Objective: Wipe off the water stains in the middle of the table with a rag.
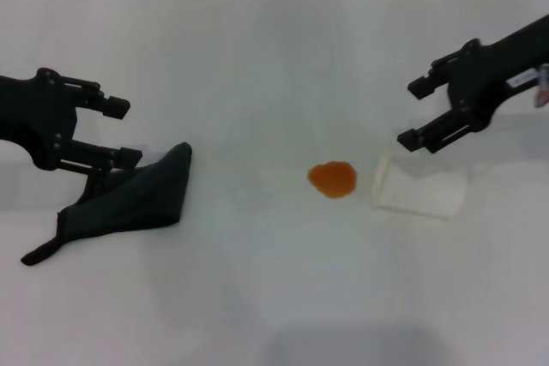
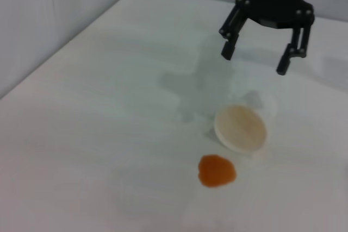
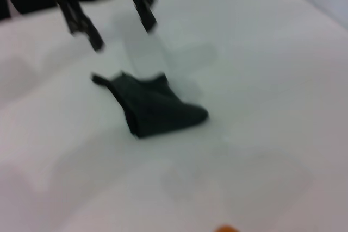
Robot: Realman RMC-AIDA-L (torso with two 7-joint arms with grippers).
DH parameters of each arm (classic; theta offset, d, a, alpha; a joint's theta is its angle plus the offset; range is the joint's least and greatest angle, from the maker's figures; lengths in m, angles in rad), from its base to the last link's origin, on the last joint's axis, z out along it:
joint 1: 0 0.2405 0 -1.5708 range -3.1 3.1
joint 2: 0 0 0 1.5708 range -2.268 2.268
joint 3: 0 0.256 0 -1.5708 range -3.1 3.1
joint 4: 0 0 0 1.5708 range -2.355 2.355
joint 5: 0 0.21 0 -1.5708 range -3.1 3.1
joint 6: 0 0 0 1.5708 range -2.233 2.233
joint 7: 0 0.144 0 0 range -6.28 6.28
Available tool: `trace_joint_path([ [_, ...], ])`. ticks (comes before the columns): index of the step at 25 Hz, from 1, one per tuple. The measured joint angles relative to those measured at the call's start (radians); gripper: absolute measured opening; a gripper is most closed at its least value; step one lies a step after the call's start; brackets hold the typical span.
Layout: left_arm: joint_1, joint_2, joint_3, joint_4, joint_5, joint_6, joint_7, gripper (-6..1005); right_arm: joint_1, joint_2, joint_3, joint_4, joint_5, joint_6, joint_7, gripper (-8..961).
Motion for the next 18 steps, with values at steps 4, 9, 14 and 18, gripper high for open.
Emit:
trace_joint_path([
  [4, -0.006, -0.001, -0.001, 0.007, 0.018, 0.008, -0.006, 739, 0.072, 0.004, -0.092, 0.007, -0.105, 0.008, 0.114, 839],
  [9, -0.017, -0.003, 0.000, 0.008, 0.035, 0.008, -0.006, 736, 0.137, 0.010, -0.172, 0.026, -0.179, -0.026, 0.211, 839],
  [14, -0.021, -0.006, 0.008, 0.009, 0.055, 0.008, -0.003, 734, 0.178, 0.015, -0.233, 0.055, -0.252, -0.034, 0.303, 839],
  [18, -0.024, -0.011, 0.018, 0.009, 0.066, 0.000, 0.000, 732, 0.206, 0.017, -0.253, 0.097, -0.263, -0.024, 0.350, 839],
])
